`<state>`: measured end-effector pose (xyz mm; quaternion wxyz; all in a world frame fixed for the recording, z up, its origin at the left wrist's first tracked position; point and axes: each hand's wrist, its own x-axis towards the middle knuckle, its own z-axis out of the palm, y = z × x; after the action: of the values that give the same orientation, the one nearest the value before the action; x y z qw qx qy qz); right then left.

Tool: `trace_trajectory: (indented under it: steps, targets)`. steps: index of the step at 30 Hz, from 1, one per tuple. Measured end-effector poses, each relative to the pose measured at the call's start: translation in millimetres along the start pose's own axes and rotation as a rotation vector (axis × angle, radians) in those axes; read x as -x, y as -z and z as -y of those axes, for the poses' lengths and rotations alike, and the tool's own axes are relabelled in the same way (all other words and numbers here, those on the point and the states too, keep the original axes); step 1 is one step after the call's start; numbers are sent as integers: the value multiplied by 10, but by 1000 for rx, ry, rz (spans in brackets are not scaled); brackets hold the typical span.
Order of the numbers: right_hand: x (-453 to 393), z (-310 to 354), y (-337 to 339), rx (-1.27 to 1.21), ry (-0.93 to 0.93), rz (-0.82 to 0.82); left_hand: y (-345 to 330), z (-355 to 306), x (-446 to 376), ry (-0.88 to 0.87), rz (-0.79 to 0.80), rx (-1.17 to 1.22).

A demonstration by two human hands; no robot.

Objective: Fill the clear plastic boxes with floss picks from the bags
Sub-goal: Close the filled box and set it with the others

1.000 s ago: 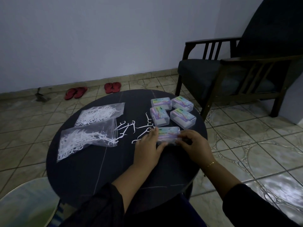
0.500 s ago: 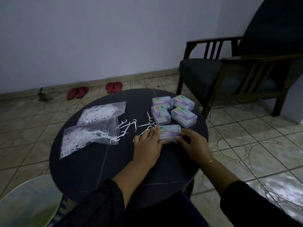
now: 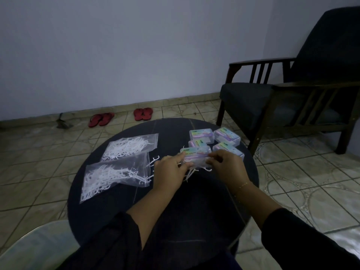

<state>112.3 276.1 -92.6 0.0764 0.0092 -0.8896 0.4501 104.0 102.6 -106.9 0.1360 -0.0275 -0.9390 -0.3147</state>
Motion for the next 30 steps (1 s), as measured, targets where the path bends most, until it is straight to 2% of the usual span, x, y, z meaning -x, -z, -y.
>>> trace_trajectory:
  steps: [6, 10, 12, 17, 22, 24, 28, 30]
  targets:
    - [-743, 259, -161, 187, 81, -28, 165, 38, -673, 64, -82, 62]
    - [-1293, 288, -388, 462, 147, -39, 194, 158, -1132, 37, -49, -302]
    - [-1509, 282, -510, 533, 155, 24, 159, 254, -1319, 57, -9, -413]
    - [-1793, 230, -721, 665, 177, 183, -19, 431, -1541, 98, 105, -514]
    - [-1835, 200, -690, 740, 198, 277, -156, 506, -1560, 21, 105, -580]
    - [-1786, 199, -641, 708, 203, 252, -176, 494, -1532, -2, 82, -597]
    - [-1541, 214, -496, 742, 222, 58, -209, 397, -1428, -92, 11, -580]
    - [-1372, 243, -430, 790, 176, 25, -236, 306, -1345, -147, 29, -547]
